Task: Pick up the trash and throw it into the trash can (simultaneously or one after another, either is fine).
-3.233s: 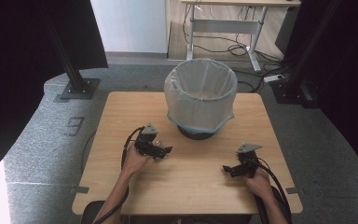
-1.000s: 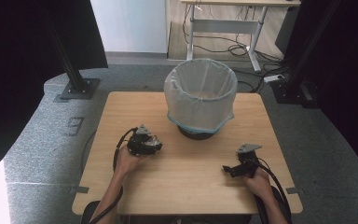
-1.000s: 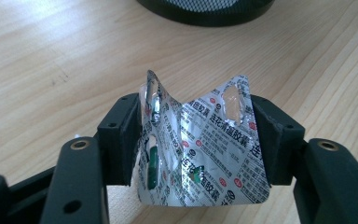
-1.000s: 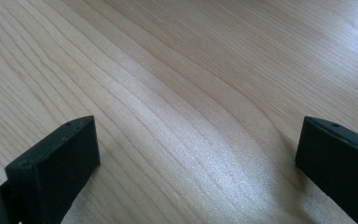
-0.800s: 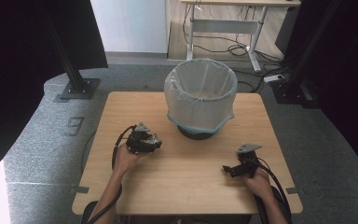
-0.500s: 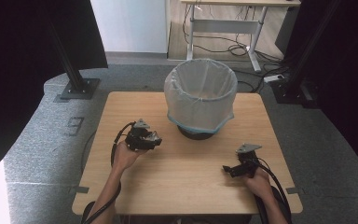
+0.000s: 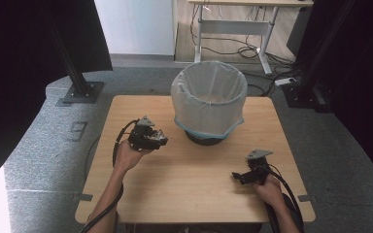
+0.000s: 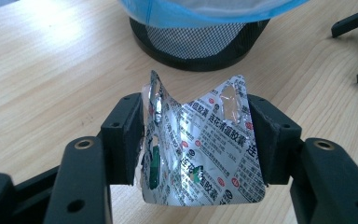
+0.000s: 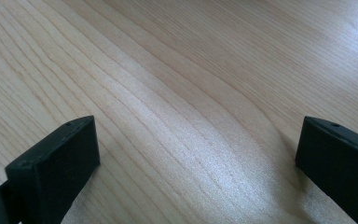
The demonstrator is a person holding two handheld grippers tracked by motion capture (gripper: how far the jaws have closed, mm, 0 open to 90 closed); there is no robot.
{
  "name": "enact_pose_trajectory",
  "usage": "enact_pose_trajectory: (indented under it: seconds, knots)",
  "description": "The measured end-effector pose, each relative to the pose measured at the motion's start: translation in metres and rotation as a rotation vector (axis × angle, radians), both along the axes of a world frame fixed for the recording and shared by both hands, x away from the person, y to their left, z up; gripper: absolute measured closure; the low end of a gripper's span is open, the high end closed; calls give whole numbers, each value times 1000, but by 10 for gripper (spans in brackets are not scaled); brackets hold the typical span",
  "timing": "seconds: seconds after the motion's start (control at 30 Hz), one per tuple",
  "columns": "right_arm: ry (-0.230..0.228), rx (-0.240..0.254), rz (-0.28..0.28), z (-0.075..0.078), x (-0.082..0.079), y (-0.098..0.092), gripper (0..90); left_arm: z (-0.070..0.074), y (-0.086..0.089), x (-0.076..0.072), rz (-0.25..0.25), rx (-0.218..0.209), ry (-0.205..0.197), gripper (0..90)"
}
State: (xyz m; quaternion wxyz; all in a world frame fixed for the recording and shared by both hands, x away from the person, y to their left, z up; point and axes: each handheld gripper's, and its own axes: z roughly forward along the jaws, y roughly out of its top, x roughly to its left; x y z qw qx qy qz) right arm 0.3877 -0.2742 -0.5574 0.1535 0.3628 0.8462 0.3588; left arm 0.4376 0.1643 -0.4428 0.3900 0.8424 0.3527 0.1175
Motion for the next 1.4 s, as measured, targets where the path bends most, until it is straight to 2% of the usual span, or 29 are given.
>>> enact_pose_trajectory:
  seconds: [0.33, 0.5, 0.93, 1.4]
  knots:
    - [0, -1, 2, 0, 0, 0, 0, 23, -3, 3, -15, -2, 13, 420]
    - [-1, -1, 2, 0, 0, 0, 0, 33, -3, 4, -10, -14, 14, 420]
    - [-2, -1, 2, 0, 0, 0, 0, 59, -6, 9, -14, -5, 13, 421]
    - [-1, -2, 3, 0, 0, 0, 0, 94, -9, 13, -23, -9, 4, 421]
